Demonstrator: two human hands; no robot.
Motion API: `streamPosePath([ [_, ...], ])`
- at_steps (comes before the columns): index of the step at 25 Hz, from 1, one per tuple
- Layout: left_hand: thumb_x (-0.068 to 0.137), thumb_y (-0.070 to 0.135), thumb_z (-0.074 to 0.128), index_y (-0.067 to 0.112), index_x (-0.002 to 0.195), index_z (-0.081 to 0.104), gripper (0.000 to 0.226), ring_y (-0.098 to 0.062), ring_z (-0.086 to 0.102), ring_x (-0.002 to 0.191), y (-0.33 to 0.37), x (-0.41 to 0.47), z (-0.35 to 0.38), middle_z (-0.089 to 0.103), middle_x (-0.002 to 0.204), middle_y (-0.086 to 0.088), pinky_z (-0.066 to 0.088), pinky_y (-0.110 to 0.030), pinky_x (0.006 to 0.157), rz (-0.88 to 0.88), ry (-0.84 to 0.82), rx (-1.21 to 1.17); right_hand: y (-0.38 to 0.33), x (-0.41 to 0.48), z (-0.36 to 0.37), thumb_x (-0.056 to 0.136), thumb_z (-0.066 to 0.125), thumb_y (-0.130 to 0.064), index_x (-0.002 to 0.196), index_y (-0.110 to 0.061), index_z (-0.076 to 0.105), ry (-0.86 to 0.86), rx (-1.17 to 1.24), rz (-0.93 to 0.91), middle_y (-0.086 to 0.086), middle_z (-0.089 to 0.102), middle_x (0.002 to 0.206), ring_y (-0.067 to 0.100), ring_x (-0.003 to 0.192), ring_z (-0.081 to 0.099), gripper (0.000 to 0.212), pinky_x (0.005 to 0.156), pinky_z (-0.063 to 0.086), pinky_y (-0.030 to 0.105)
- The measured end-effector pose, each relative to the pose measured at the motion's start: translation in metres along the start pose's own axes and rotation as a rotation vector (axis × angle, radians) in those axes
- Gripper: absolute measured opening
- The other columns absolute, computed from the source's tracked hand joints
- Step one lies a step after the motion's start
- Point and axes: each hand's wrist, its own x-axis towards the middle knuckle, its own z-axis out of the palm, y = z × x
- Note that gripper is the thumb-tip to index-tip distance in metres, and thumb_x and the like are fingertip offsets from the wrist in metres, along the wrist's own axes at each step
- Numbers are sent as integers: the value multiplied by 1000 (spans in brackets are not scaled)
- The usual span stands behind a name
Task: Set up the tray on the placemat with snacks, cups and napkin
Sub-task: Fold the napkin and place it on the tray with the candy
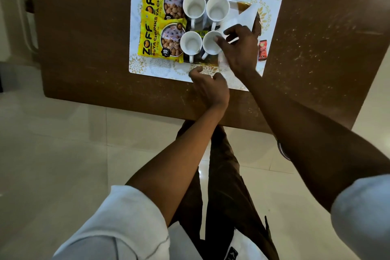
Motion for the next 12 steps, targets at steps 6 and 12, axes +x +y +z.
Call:
streamPosePath([
  [6, 90, -9, 62, 5, 152, 35, 68, -35, 64, 111, -9, 17, -13, 61, 124, -24, 56, -52, 97, -1, -123, -152, -10, -2, 9, 85, 69, -27, 103, -20, 77, -17, -110, -5, -1, 72, 103, 16, 90, 69, 20, 81, 57, 41],
  [12, 89, -9, 64, -1, 135, 58, 48, -35, 61, 113, -7, 17, -9, 61, 123, -20, 53, -55, 100, 65, -159, -126, -13, 5, 9, 84, 69, -31, 100, -24, 79, -18, -163, -10, -5, 73, 102, 13, 89, 69, 20, 80, 58, 36],
])
